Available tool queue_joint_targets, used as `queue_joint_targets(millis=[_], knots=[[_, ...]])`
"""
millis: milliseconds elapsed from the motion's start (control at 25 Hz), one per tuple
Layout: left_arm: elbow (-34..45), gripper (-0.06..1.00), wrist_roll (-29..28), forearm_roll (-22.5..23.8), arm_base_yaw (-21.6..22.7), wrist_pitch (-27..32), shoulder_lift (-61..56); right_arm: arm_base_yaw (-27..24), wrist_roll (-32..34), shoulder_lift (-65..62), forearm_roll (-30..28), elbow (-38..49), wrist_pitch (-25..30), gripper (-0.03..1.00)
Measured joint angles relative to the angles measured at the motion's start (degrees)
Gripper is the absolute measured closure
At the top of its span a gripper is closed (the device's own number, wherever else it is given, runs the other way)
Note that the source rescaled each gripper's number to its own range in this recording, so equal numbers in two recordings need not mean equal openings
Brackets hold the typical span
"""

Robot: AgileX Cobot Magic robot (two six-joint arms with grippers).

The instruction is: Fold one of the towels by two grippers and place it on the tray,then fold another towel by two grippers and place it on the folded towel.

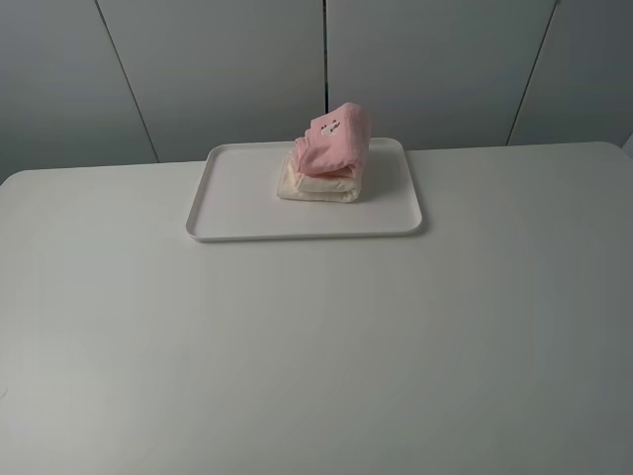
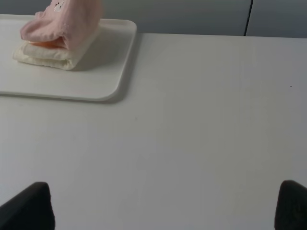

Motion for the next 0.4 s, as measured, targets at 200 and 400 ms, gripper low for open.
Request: queue_joint_targets(millis=[200, 400], knots=[[0.0, -0.05, 0.0, 0.0, 0.0, 0.0, 0.0, 0.0, 0.0, 0.0, 0.0, 0.0, 0.0, -0.03], [0.0, -0.05, 0.0, 0.0, 0.0, 0.0, 0.0, 0.0, 0.0, 0.0, 0.0, 0.0, 0.0, -0.03]])
